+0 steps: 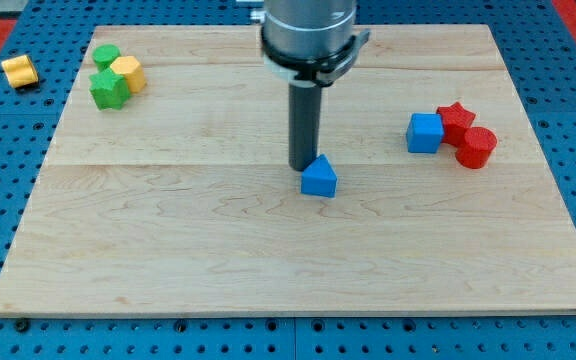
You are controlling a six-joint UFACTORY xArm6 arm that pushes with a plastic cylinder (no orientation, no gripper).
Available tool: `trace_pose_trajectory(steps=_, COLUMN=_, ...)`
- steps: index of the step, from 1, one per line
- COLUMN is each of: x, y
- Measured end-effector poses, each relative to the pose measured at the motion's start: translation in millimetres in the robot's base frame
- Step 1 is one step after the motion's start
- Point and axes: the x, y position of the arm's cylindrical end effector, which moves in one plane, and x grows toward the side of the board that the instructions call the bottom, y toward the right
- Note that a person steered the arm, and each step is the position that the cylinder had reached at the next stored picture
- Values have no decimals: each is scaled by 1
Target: Move the blue triangle closer to the blue cube
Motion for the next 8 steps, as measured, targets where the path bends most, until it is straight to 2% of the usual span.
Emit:
trace_pose_trajectory(steps=1, x=14, y=37)
trace_pose_trajectory(steps=2, x=37, y=6)
trace_pose_trajectory(steps=3, x=66, y=20)
trace_pose_trajectory(steps=4, x=77, y=69)
trace_pose_trajectory(steps=5, x=9, y=93)
trace_pose_trajectory(steps=6, x=27, y=75)
trace_pose_trajectory(steps=7, x=71, y=48)
trace_pose_trajectory(steps=8, x=37, y=26)
